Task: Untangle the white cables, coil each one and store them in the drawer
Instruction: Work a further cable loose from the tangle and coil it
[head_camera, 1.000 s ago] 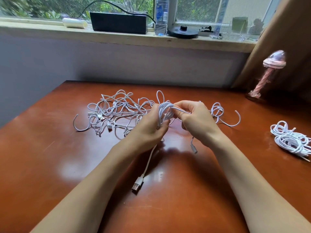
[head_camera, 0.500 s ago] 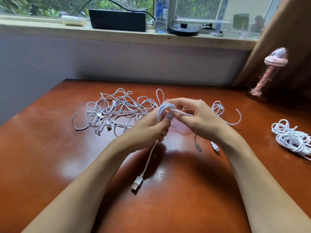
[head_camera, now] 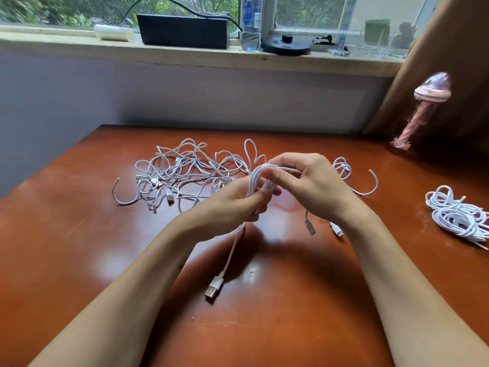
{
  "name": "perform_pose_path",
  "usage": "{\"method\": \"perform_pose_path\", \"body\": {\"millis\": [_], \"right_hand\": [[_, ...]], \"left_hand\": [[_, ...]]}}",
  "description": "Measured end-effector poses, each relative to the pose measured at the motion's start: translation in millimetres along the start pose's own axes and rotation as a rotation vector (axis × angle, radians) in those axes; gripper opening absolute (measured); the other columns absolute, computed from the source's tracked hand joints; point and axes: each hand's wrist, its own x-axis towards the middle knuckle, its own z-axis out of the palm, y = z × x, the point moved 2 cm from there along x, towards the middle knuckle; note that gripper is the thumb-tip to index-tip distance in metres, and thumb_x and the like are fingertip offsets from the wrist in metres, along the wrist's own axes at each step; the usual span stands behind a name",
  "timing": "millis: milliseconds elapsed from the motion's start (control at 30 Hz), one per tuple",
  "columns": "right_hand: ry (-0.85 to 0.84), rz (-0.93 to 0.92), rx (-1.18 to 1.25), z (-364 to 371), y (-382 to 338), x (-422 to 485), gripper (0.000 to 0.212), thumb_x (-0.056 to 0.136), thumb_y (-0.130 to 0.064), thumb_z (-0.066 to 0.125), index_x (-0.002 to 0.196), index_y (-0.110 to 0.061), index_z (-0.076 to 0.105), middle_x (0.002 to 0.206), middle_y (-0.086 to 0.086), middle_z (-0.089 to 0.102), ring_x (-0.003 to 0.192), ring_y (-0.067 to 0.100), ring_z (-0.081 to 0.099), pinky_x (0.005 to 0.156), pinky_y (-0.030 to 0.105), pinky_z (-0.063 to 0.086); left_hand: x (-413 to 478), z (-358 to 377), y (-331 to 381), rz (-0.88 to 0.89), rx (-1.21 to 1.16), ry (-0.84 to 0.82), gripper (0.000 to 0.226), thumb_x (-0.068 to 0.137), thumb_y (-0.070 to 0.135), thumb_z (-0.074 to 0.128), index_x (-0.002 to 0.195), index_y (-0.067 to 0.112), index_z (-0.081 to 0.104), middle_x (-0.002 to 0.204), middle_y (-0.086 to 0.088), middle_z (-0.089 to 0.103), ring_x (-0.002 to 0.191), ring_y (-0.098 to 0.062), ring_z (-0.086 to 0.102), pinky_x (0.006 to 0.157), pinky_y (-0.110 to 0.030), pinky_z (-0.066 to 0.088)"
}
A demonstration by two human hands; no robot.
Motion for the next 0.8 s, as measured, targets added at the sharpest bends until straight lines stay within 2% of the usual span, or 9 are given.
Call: {"method": "perform_pose_path", "body": {"millis": [133, 200, 267, 367, 433, 600, 700, 800], "right_hand": [[0.045, 0.002, -0.044, 0.0, 5.8, 1.3, 0.017, 0.099, -0.030, 0.065, 0.097, -0.020, 0.079, 0.080, -0.007, 0.075, 0.075, 0.008, 0.068, 0.073, 0.029, 0.053], [0.081, 0.028, -0.014, -0.4, 7.1, 1.9, 0.017, 0.099, -0.031, 0.065, 0.099, -0.021, 0.079, 0.082, -0.008, 0.076, 0.076, 0.011, 0.067, 0.072, 0.031, 0.052], [0.106, 0.047, 0.046, -1.2, 6.3, 1.9, 0.017, 0.100, -0.028, 0.065, 0.099, -0.019, 0.080, 0.080, -0.003, 0.076, 0.069, 0.005, 0.063, 0.068, 0.023, 0.048], [0.134, 0.044, 0.066, -1.8, 4.8, 1.8, 0.018, 0.100, -0.025, 0.065, 0.098, -0.016, 0.080, 0.079, -0.003, 0.076, 0.066, -0.004, 0.061, 0.068, 0.012, 0.044], [0.159, 0.043, 0.025, -0.5, 5.7, 2.0, 0.018, 0.100, -0.025, 0.065, 0.099, -0.017, 0.080, 0.081, -0.007, 0.077, 0.069, -0.006, 0.064, 0.068, 0.010, 0.043], [0.228, 0.038, -0.048, 6.0, 8.4, 3.1, 0.016, 0.099, -0.025, 0.066, 0.101, -0.018, 0.080, 0.078, -0.013, 0.074, 0.068, -0.012, 0.064, 0.065, 0.007, 0.041], [0.257, 0.036, -0.104, 8.3, 10.1, 3.8, 0.017, 0.099, -0.027, 0.066, 0.101, -0.018, 0.081, 0.077, -0.017, 0.071, 0.070, -0.013, 0.063, 0.064, 0.008, 0.041], [0.269, 0.052, -0.111, 9.8, 10.3, 4.2, 0.018, 0.098, -0.029, 0.067, 0.098, -0.018, 0.081, 0.073, -0.018, 0.070, 0.066, -0.009, 0.062, 0.063, 0.015, 0.044]], "left_hand": [[3.5, 2.2, 1.4, 0.056, 0.028, 0.079, 0.017, 0.107, 0.018, 0.049, 0.115, 0.006, 0.059, 0.094, -0.011, 0.064, 0.080, -0.019, 0.061, 0.068, -0.034, 0.050], [5.4, 3.3, 2.9, 0.083, -0.010, 0.133, 0.026, 0.105, 0.020, 0.052, 0.122, 0.000, 0.052, 0.094, -0.013, 0.067, 0.082, -0.021, 0.066, 0.067, -0.033, 0.054], [6.6, 3.1, 2.7, 0.114, -0.025, 0.200, 0.024, 0.105, 0.014, 0.051, 0.122, -0.002, 0.048, 0.089, -0.012, 0.065, 0.076, -0.023, 0.064, 0.059, -0.033, 0.053], [7.1, 4.0, -0.1, 0.198, 0.155, 0.281, 0.007, 0.106, 0.014, 0.049, 0.109, 0.007, 0.049, 0.078, -0.007, 0.065, 0.062, -0.032, 0.061, 0.054, -0.043, 0.051], [7.8, 5.2, -2.4, 0.254, 0.313, 0.341, 0.003, 0.105, 0.015, 0.050, 0.106, 0.017, 0.048, 0.076, -0.007, 0.065, 0.057, -0.024, 0.062, 0.054, -0.040, 0.054], [11.4, 1.0, -8.0, 0.360, 0.527, 0.460, 0.017, 0.100, 0.017, 0.058, 0.118, 0.015, 0.056, 0.089, -0.001, 0.066, 0.076, -0.019, 0.068, 0.069, -0.043, 0.056], [10.4, 0.8, -8.3, 0.343, 0.538, 0.433, 0.028, 0.097, 0.019, 0.067, 0.123, 0.017, 0.057, 0.090, -0.001, 0.068, 0.080, -0.018, 0.065, 0.076, -0.035, 0.052], [10.9, 0.6, -9.1, 0.314, 0.547, 0.392, 0.027, 0.098, 0.016, 0.064, 0.124, 0.013, 0.055, 0.093, -0.004, 0.067, 0.083, -0.020, 0.062, 0.076, -0.032, 0.048]]}}
